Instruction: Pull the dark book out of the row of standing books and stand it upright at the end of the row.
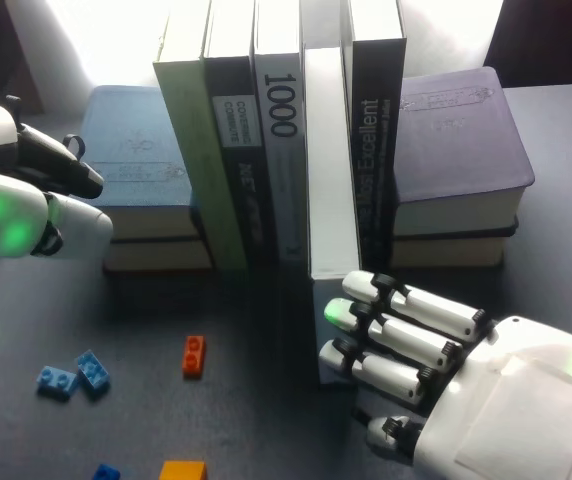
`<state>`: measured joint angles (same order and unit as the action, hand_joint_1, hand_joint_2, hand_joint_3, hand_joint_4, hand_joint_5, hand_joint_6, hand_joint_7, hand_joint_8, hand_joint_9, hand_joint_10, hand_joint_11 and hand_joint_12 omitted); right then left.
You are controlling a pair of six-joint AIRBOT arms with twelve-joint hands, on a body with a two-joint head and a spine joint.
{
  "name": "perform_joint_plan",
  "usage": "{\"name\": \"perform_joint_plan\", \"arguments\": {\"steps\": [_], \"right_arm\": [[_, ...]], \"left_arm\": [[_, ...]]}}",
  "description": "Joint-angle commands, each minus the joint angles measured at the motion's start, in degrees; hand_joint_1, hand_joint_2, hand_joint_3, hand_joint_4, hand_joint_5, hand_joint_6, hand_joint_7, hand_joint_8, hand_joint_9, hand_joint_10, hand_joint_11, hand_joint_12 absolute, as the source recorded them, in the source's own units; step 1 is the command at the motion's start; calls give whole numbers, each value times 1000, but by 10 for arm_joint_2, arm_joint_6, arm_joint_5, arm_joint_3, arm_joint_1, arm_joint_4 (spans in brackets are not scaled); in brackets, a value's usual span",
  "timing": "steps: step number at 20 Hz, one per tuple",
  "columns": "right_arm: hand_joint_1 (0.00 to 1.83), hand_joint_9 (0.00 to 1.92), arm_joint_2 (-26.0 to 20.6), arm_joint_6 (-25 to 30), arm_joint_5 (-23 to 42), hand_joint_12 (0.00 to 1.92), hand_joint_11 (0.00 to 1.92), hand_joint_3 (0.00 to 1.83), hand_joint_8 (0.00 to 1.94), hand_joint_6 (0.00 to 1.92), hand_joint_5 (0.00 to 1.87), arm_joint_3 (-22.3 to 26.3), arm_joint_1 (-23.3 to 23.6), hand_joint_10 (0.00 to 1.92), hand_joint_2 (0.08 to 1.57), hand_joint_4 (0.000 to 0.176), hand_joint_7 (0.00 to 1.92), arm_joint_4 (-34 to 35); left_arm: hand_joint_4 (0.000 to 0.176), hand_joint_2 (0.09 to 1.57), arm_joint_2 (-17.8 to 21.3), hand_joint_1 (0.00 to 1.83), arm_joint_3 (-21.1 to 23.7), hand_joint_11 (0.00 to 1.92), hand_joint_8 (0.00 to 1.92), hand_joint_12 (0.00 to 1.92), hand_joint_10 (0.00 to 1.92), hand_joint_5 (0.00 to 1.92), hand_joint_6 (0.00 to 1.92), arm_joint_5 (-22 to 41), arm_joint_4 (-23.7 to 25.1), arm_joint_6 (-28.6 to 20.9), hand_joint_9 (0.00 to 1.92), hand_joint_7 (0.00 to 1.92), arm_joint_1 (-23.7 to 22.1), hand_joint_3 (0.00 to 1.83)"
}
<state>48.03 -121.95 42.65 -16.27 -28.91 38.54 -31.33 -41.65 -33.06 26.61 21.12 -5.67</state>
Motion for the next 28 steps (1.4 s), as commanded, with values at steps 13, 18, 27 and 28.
{"name": "perform_joint_plan", "arguments": {"steps": [13,18,27,28], "right_arm": [[49,185,-78,-25,61,517,0,0,2,105,858,13,140,29,1232,0,358,115],[79,375,-100,-13,33,1740,0,2,94,84,746,-26,153,887,1241,0,698,171],[172,448,-99,75,-23,1921,326,1,1210,975,638,-89,160,1767,1246,0,560,118],[195,460,-98,78,-14,1921,359,0,1228,993,645,-89,159,1776,1245,0,567,118]], "left_arm": [[23,1294,2,165,2,527,1,16,2,357,0,39,16,-1,478,423,-5,0],[18,1301,2,139,3,640,14,64,31,411,7,39,16,-1,599,489,-5,1],[0,1284,2,242,4,566,0,911,4,535,0,36,16,-1,945,758,-5,0],[0,1278,2,276,4,549,1,1004,7,541,0,36,16,-1,959,768,-5,0]]}}
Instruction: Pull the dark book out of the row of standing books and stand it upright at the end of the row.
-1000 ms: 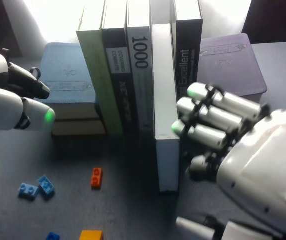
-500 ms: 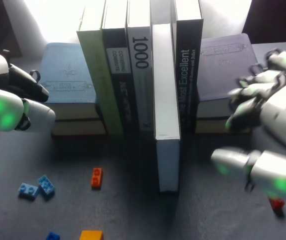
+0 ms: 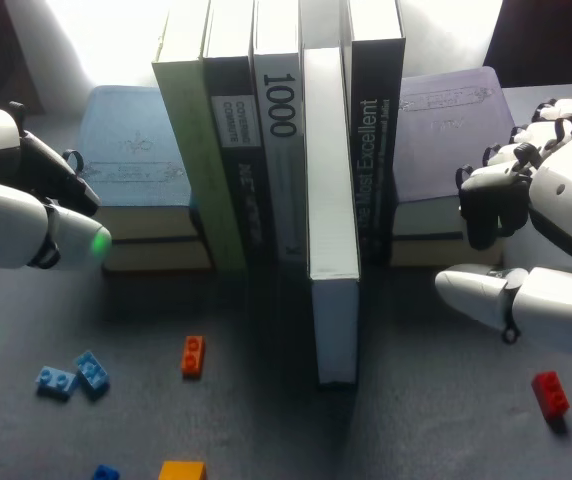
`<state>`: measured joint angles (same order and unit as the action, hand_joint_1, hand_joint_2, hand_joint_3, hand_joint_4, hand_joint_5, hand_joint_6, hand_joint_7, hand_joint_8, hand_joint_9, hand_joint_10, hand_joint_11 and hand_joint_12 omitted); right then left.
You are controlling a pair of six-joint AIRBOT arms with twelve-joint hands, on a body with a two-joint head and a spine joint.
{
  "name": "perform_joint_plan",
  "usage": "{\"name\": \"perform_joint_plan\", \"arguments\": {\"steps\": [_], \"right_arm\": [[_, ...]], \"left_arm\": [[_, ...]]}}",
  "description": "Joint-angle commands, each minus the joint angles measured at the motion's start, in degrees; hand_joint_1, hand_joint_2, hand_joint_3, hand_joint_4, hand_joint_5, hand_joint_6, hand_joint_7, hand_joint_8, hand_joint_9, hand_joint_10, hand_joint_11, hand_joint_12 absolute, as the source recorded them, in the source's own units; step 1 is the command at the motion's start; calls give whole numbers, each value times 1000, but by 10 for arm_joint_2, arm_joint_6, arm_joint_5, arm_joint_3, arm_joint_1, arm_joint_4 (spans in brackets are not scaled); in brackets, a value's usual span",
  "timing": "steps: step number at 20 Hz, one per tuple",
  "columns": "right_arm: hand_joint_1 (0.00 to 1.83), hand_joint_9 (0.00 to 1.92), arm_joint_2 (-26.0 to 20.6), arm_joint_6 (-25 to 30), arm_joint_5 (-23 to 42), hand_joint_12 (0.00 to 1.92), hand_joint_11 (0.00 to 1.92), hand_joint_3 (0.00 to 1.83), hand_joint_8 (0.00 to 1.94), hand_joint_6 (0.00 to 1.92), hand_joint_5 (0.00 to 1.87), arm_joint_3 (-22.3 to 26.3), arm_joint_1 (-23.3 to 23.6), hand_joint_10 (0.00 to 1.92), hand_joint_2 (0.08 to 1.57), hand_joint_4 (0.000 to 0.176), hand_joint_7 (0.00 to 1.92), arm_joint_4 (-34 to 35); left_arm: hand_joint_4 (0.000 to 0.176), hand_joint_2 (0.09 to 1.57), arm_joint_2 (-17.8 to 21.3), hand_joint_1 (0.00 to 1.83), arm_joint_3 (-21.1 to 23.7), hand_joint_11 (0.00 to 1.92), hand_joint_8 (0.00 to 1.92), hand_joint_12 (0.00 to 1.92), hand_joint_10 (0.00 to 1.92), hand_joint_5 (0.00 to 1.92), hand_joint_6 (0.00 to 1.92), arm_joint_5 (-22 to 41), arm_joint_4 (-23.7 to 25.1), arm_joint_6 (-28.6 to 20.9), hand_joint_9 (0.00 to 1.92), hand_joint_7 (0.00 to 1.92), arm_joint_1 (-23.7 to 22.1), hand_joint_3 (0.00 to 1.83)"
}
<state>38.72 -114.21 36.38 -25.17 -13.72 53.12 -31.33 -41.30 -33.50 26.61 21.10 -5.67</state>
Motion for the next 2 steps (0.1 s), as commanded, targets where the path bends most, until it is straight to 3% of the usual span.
{"name": "perform_joint_plan", "arguments": {"steps": [1,2], "right_arm": [[208,455,-4,3,55,1921,359,0,1239,998,651,0,7,1784,1245,0,568,-28],[167,421,-4,3,57,1921,330,2,1242,1012,621,0,7,1786,1250,0,541,-28]], "left_arm": [[0,1272,2,304,0,531,0,1067,7,547,0,40,16,0,962,766,-5,0],[0,1279,2,277,0,531,1,1022,4,537,0,40,16,0,960,770,-5,0]]}}
